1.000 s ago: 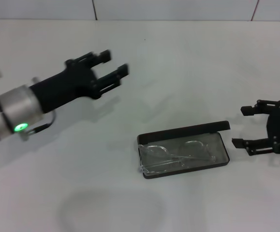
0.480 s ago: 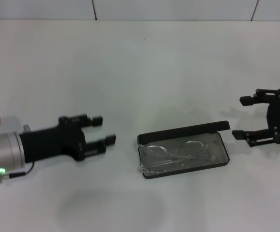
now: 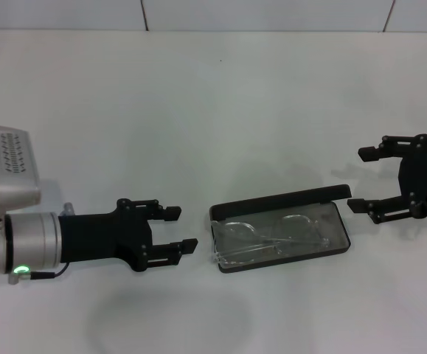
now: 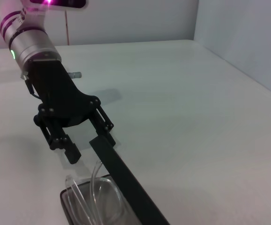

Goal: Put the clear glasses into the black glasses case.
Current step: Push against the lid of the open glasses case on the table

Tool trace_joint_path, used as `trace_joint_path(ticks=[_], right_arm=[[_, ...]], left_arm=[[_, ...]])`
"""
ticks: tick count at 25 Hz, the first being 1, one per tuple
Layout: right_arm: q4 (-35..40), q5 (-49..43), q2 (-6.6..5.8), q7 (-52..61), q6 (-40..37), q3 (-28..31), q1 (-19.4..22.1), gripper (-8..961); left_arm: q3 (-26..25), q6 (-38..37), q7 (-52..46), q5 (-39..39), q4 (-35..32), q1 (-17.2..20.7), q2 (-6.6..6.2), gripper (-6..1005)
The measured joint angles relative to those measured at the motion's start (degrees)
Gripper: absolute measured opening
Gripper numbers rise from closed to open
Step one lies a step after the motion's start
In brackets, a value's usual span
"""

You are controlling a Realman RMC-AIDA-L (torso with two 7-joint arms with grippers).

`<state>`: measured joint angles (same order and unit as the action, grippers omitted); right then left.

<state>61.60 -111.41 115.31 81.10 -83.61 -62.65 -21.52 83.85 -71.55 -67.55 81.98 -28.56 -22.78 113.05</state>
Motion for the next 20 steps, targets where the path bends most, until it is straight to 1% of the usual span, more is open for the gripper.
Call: trace_joint_path(ticks=[9, 14, 20], right_arm=[[-0.1, 0.2, 0.00, 0.1, -0.5, -0.3, 0.3, 866], [-0.2, 0.1, 0.00, 0.1, -0.6, -0.3, 0.3, 866], [-0.2, 0.0, 0.00, 0.1, -0.7, -0.2, 0.5, 866]], left_arm=[[-0.1, 0.0, -1.7, 3.2, 0.0, -1.2, 0.78, 658], [-0.1, 0.2, -1.7, 3.3, 0.0, -1.1, 1.31, 658], [-0.1, 0.4, -1.7, 3.2, 0.0, -1.1, 1.60, 658]])
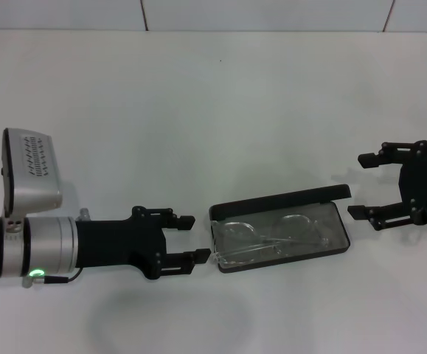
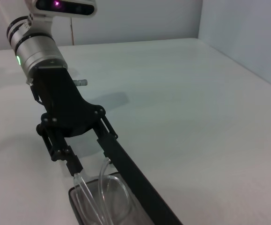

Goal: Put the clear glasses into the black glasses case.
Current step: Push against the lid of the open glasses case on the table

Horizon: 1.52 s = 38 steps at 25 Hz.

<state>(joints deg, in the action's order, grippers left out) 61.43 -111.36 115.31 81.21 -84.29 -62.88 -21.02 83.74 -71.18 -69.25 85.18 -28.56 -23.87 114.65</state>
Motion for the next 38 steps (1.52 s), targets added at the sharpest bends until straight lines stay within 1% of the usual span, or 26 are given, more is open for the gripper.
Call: trace_joint_path(ticks=[4, 9, 19, 26, 29, 34, 36, 38], right_arm=[[0.0, 0.0, 0.00, 0.1, 0.0, 0.2, 0.2, 866], [-0.1, 0.0, 0.00, 0.3, -0.1, 0.3, 0.6, 866], [-0.1, 0.0, 0.00, 0.3, -1.0, 0.3, 0.9, 866], [-0.3, 0.0, 0.00, 0.4, -1.9, 0.2, 1.0, 866], [-0.4, 0.1, 0.00, 0.4, -2.2, 0.5, 1.4, 866], [-0.4, 0.5, 0.02, 0.4, -2.2, 0.5, 1.7, 866], [-0.4, 0.5, 0.06, 0.3, -2.2, 0.5, 1.8, 866], [-0.5, 0.5, 0.07, 0.3, -2.2, 0.5, 1.8, 866]], left_arm=[[-1.2, 0.2, 0.3, 0.0, 0.0, 0.1, 0.59, 658], [-1.3, 0.2, 0.1, 0.0, 0.0, 0.1, 1.16, 658], [-1.4, 0.2, 0.1, -0.3, 0.0, 0.1, 1.70, 658], [-4.2, 0.2, 0.5, 0.0, 0.0, 0.5, 2.71, 658], [-4.4, 0.2, 0.5, -0.3, 0.0, 0.6, 2.59, 658], [-4.4, -0.2, 0.5, 0.6, 0.0, 0.7, 1.93, 658], [-4.4, -0.9, 0.4, 1.1, 0.0, 0.8, 1.32, 658], [-4.4, -2.6, -0.1, 1.1, -0.1, 1.0, 0.26, 658]])
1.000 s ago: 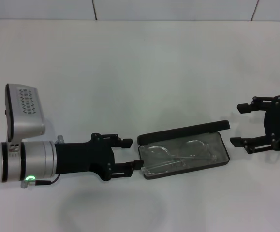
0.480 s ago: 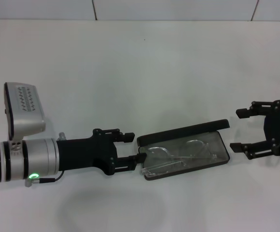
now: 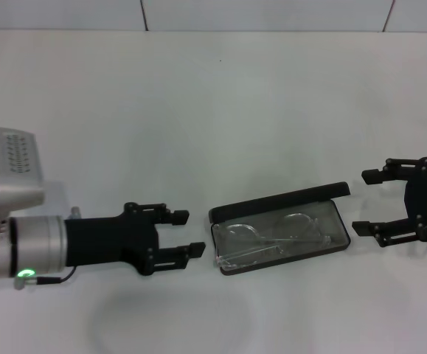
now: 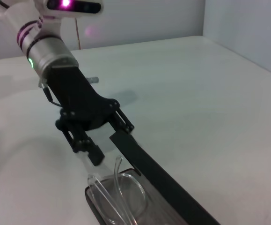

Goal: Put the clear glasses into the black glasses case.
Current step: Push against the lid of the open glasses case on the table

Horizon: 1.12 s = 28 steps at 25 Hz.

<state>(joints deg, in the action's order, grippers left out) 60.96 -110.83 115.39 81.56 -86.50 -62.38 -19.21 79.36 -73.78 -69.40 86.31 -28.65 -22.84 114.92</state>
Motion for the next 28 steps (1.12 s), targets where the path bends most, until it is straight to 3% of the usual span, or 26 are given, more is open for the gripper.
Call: trace_joint_path(ticks=[4, 13, 18, 28], right_arm=[[-0.1, 0.0, 0.01, 0.0, 0.0, 0.0, 0.0, 866], [-0.2, 0.0, 0.01, 0.0, 0.4, -0.1, 0.1, 866], [-0.2, -0.1, 0.01, -0.1, 0.4, -0.2, 0.0, 866], [-0.1, -0.3, 0.01, -0.3, 0.4, -0.6, 0.0, 865]], left_arm=[[0.0, -3.3, -0.6, -0.1, -0.1, 0.4, -0.88, 658], [0.5, -4.2, -0.1, 0.6, -0.1, 0.9, -0.15, 658], [0.6, -10.7, 1.0, 2.8, -0.1, 0.6, -0.06, 658], [0.3, -9.9, 1.1, 6.8, 0.0, -0.8, 2.21, 659]])
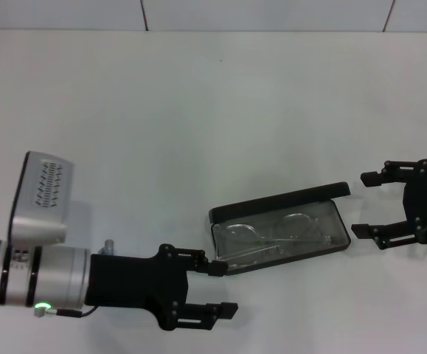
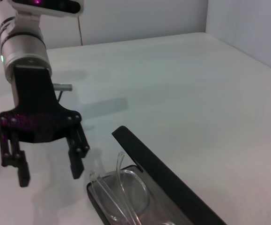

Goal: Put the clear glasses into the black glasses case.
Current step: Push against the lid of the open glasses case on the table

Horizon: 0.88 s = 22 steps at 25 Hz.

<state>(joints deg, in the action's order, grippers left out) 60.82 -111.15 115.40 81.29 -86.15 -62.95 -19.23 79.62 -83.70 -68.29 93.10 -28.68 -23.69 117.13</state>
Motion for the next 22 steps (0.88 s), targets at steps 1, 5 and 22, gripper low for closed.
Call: trace_joint_path(ticks=[1, 5, 22], right_arm=[[0.0, 0.0, 0.00, 0.0, 0.0, 0.0, 0.0, 865], [0.0, 0.0, 0.00, 0.0, 0.0, 0.0, 0.1, 865], [0.0, -0.2, -0.08, -0.2, 0.1, 0.1, 0.1, 865]], left_arm=[[0.0, 0.6, 0.0, 0.2, 0.1, -0.2, 0.19, 659], [-0.1, 2.8, -0.5, 0.8, 0.4, -1.1, 0.65, 659], [-0.1, 2.8, -2.9, 1.0, 0.0, -0.7, -0.47, 659]])
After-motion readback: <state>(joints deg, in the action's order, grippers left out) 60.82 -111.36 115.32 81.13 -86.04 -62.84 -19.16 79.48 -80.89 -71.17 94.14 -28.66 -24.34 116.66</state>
